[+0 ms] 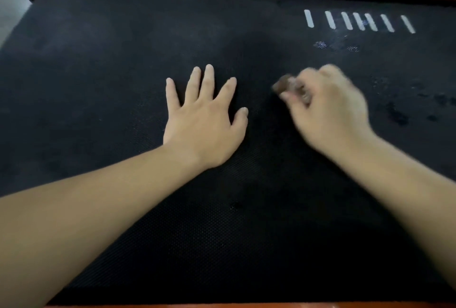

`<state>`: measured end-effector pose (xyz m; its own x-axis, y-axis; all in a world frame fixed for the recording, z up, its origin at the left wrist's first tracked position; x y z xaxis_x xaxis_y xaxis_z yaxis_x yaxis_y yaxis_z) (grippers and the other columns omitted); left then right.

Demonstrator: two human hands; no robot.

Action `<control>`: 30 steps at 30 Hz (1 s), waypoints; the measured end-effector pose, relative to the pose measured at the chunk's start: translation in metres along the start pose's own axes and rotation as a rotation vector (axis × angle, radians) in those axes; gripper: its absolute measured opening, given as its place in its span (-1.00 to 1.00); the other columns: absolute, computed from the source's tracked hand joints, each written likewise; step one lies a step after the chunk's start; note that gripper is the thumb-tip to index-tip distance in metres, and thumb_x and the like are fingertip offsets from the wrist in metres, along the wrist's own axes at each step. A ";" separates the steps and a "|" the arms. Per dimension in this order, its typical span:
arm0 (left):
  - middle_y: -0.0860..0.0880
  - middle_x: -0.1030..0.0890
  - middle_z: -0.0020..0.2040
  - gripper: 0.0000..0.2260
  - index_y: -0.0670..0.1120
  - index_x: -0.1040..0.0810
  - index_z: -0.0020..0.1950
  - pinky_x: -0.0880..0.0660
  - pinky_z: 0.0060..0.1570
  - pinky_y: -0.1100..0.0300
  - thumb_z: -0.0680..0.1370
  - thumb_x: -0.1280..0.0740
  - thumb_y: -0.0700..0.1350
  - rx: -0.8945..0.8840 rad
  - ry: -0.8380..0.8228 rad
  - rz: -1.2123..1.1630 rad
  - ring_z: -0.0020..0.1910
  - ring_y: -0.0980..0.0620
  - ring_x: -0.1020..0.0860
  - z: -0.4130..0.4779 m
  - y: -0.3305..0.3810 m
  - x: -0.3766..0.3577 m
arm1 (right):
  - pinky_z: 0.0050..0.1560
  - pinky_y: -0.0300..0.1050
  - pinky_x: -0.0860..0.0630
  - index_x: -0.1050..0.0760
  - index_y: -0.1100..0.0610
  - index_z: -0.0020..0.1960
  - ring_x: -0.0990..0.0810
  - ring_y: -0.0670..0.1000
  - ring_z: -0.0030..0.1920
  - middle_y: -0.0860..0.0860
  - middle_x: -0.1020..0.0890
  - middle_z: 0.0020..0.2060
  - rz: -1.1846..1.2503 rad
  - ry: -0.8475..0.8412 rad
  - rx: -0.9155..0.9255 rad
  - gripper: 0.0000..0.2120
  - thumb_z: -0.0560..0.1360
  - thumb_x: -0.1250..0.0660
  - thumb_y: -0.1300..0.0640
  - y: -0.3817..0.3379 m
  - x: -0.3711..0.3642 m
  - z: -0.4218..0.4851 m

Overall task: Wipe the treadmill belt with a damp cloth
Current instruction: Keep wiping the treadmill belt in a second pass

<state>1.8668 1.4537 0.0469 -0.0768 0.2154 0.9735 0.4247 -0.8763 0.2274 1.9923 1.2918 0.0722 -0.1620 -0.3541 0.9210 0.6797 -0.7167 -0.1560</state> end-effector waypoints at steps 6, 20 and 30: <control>-0.12 0.05 0.68 -0.41 0.11 -0.04 0.64 0.22 0.54 -0.31 0.63 0.10 0.28 -0.003 0.023 0.044 0.65 -0.10 0.16 -0.001 0.001 -0.002 | -0.13 -0.01 -0.37 -0.47 0.07 0.01 -0.53 0.24 0.01 0.10 -0.46 -0.08 0.027 -0.024 -0.230 -0.73 0.54 -0.32 -0.14 0.026 -0.001 0.038; -0.13 0.05 0.67 -0.32 0.11 -0.01 0.65 0.19 0.54 -0.31 0.57 0.15 0.36 0.003 0.038 0.078 0.65 -0.11 0.16 0.000 0.005 -0.002 | -0.12 -0.07 -0.38 -0.51 0.03 0.01 -0.45 0.07 -0.09 0.06 -0.48 -0.07 0.122 -0.055 0.132 -0.74 0.53 -0.34 -0.16 -0.016 -0.034 0.062; -0.13 0.06 0.68 -0.27 0.11 -0.01 0.65 0.18 0.54 -0.32 0.54 0.17 0.42 0.000 0.032 0.075 0.65 -0.11 0.19 0.001 0.007 -0.001 | -0.07 -0.04 -0.39 -0.56 0.09 0.05 -0.46 0.11 -0.08 0.10 -0.43 -0.04 0.167 -0.077 0.147 -0.74 0.53 -0.36 -0.09 -0.022 -0.047 0.117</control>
<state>1.8708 1.4482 0.0475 -0.0738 0.1352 0.9881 0.4300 -0.8896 0.1538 2.0687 1.3949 0.0738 0.0127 -0.4100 0.9120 0.7905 -0.5544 -0.2603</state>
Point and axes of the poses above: each hand's wrist, its own z-axis towards the middle knuckle, its own x-axis out of the back of the hand, y = z × x, the point moved 3 cm from there along z, towards the middle knuckle
